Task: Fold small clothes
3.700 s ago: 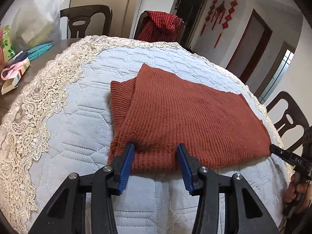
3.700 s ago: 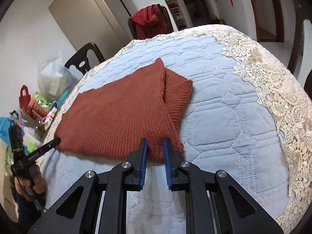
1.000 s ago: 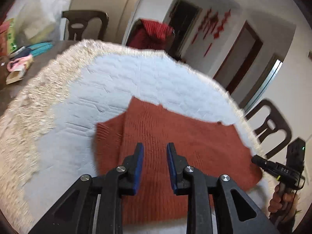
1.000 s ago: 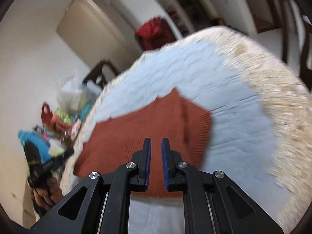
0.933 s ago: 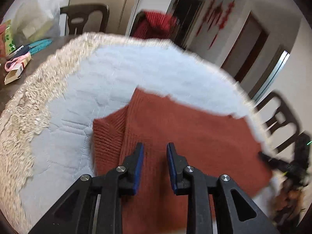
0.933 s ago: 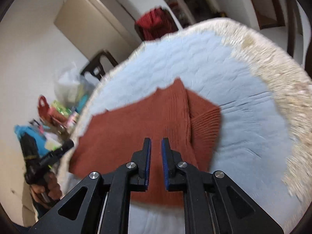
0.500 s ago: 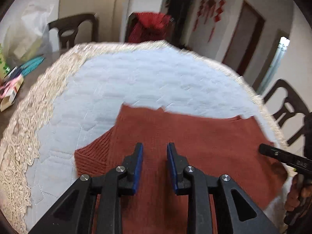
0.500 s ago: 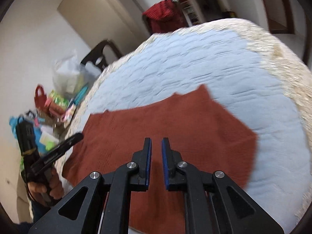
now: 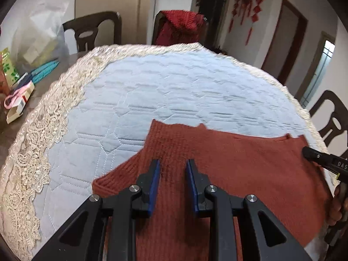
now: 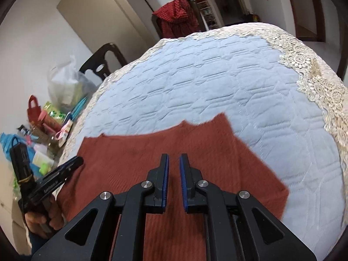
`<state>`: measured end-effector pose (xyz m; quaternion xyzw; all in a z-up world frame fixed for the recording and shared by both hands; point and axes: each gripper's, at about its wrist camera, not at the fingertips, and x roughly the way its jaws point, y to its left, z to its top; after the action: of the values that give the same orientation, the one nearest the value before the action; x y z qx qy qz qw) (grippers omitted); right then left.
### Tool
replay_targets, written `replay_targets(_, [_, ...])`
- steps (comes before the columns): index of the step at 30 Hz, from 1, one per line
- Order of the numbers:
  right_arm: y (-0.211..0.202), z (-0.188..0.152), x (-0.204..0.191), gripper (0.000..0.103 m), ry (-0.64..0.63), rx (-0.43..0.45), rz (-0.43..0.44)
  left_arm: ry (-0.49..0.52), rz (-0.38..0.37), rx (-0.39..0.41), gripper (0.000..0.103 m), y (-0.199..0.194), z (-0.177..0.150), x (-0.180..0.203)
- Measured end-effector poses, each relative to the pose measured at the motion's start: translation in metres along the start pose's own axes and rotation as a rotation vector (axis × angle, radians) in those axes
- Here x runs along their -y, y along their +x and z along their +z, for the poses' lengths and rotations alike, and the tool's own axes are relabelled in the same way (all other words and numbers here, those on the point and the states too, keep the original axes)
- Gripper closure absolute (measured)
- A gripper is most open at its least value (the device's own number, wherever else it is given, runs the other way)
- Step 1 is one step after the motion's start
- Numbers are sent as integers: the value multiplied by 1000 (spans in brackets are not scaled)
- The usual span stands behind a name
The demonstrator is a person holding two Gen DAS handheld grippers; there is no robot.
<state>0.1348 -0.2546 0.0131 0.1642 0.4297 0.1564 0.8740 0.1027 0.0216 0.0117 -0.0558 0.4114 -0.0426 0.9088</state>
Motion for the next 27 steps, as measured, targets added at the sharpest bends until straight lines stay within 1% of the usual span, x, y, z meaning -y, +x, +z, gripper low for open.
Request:
replay_targets(1, [4,3,7,93,22,-2,-19,-7,-6,5,76,0,0,-2])
replay_targets(4, [5,5,21,93,86,10,16,-5,-4,13,76,0,-1,-2])
replay_targets(7, [3,4,18,93,66,18,3,-8,-8,14,75,0,-1,-3])
replay_targets(11, [0,4,15,93,70,23,4,-7,-7,16,75,0,-2,-3])
replay_targets(15, [-9,5,11,93,60,48,-2,16,16,20,75,-5,-2,4])
replay_targets(18, [-11,7,12,93,58,58,-7,20,2,30,75,-10,2,7])
replay_targets(20, [-8,9,15,93,62,55,-24,21,7,37,74,-9,7,8])
replay_targets(22, [-1,11,19,93,68,36,-42,20,20,25,72,-2,10,6])
replay_targets(23, [2,11,20,93,75,28,-47,11,29,4,72,4,10,4])
replay_targets(24, [3,11,22,93,82,29,-39,-2,22,-10,71,10,9,1])
replay_targets(27, [2,11,22,93,81,33,-39,-21,-3,1,71,9,9,-3])
